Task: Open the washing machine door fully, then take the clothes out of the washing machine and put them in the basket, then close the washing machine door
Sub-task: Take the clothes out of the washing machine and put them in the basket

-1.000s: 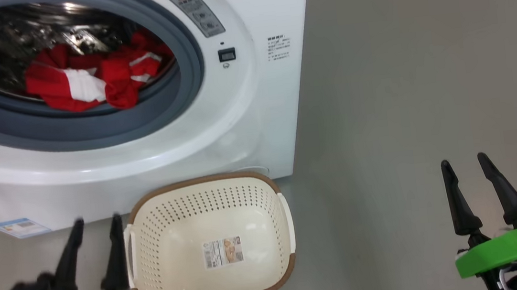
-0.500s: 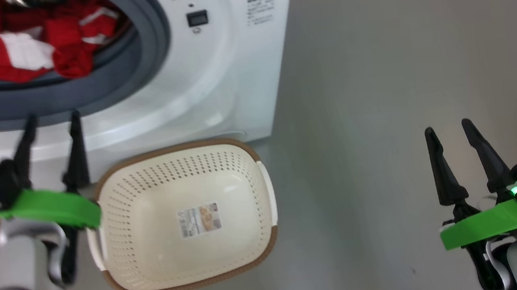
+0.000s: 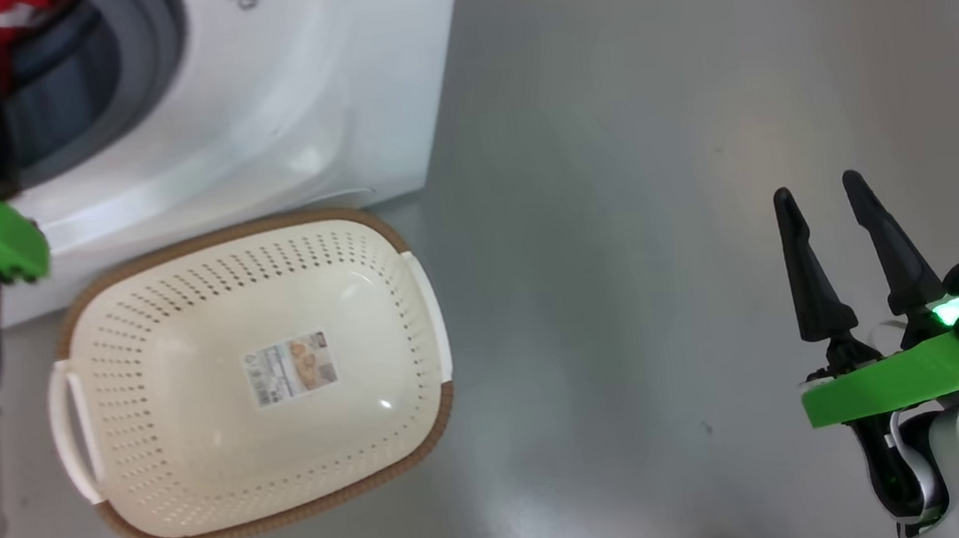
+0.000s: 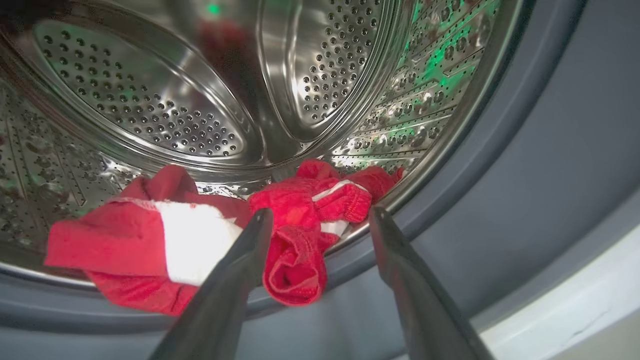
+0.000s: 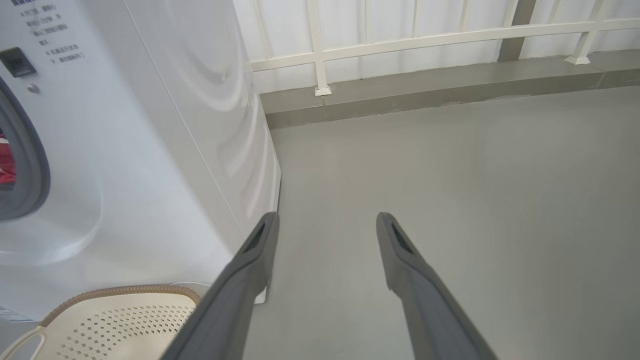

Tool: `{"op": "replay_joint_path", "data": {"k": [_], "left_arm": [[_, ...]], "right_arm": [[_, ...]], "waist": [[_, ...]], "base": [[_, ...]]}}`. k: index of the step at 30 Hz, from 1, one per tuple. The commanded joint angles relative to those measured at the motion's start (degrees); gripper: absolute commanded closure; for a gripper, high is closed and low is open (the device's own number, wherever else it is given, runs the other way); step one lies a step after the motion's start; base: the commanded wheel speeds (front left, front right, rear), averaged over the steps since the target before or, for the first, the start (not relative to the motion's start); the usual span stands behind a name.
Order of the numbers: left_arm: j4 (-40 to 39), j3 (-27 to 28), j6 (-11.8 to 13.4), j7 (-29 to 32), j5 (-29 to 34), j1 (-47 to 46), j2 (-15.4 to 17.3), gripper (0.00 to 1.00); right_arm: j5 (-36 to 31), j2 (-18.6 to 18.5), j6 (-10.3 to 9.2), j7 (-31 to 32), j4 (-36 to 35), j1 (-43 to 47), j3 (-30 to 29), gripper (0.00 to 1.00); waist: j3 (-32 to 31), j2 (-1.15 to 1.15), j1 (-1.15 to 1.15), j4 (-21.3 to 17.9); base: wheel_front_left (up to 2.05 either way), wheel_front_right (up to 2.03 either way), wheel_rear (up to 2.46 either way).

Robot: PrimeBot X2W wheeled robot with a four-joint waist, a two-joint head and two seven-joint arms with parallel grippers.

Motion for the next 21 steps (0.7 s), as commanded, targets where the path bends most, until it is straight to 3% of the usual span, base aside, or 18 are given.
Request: {"op": "replay_joint_path", "data": {"k": [1,21], "left_arm": [[-0.4,1.1,0.1,-0.3,1.0,-1.3,3.2,0.0],[18.0,-1.3,2.3,-0.3,7.2,-16.0,10.2,0.0]], "right_arm": [[0.3,-0.2,0.28,-0.4,-1.4,-0.5,1.5,0.0],[2.0,-0.2,0.28,-0.4,-3.2,-2.3,5.8,0.0]], "waist": [[2.3,0.0,0.0,-2.0],[7.2,0.0,0.0,-7.1]], "base": [[0.0,0.0,0.0],[0.0,0.0,0.0]]}}
